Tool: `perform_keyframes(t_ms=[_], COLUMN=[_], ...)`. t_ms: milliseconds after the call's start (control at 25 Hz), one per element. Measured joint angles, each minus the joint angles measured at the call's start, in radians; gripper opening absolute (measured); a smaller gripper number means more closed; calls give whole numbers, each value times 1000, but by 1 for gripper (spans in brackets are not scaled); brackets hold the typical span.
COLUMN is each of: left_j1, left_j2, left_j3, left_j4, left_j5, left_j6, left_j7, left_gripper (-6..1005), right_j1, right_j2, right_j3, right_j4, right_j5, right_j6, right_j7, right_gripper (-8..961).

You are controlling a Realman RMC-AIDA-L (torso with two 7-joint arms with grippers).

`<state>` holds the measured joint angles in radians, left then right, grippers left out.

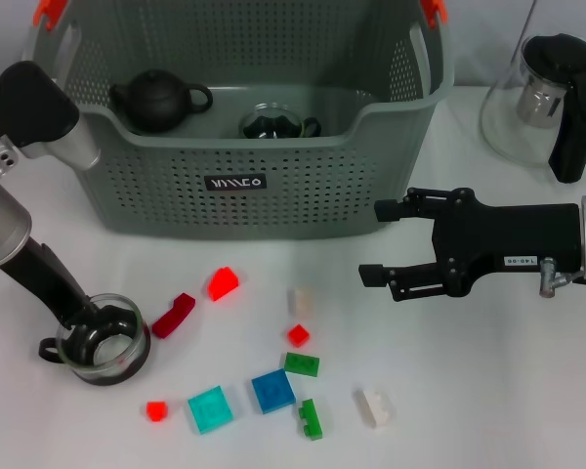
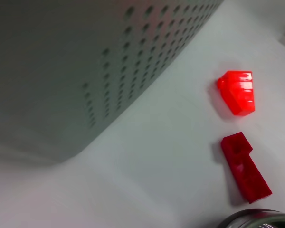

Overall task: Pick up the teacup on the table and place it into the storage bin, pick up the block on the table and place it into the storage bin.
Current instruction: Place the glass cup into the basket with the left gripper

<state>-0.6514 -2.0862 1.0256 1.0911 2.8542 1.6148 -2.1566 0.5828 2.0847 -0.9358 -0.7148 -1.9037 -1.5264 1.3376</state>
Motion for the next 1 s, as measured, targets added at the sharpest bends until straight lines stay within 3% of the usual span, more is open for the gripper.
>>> perform_keyframes(t_ms=[80,160,320,400,440,480,520,680,840,1000], left_j1=[-1,-5,-39,-62,-76,-76,-81,-84,-97,-148], left_j2=[1,3,30,60,93,93,114,155,164,167], left_j3=[-5,-34,-213,-322,-395,-395,-429,-494,-512,-512], left_j4=[4,11,20,0,-34,-34,-56,-103,-99,-69], left_j5=[-9,-27,-124,-208,-293,-293,-348,-513,-648,-703], left_j6=[15,41,153,239,301,301,331,395,412,333], left_j7=[7,28,117,168,201,201,214,231,214,138], left_gripper=[42,43,46,48,48,49,50,53,55,58], right_j1=[0,0,0,0,0,0,0,0,-1,-6], right_j2=[0,0,0,0,0,0,0,0,1,0], right_j3=[-1,-2,-3,-2,-2,-2,-2,-3,-3,-3], right_j4=[0,0,0,0,0,0,0,0,1,1], right_j5=[0,0,0,0,0,0,0,0,-1,-1], right_j6=[0,0,0,0,0,0,0,0,-1,-6], right_j7=[0,0,2,1,0,0,0,-2,-1,2], right_gripper=[911,911,910,910,910,910,911,911,910,910])
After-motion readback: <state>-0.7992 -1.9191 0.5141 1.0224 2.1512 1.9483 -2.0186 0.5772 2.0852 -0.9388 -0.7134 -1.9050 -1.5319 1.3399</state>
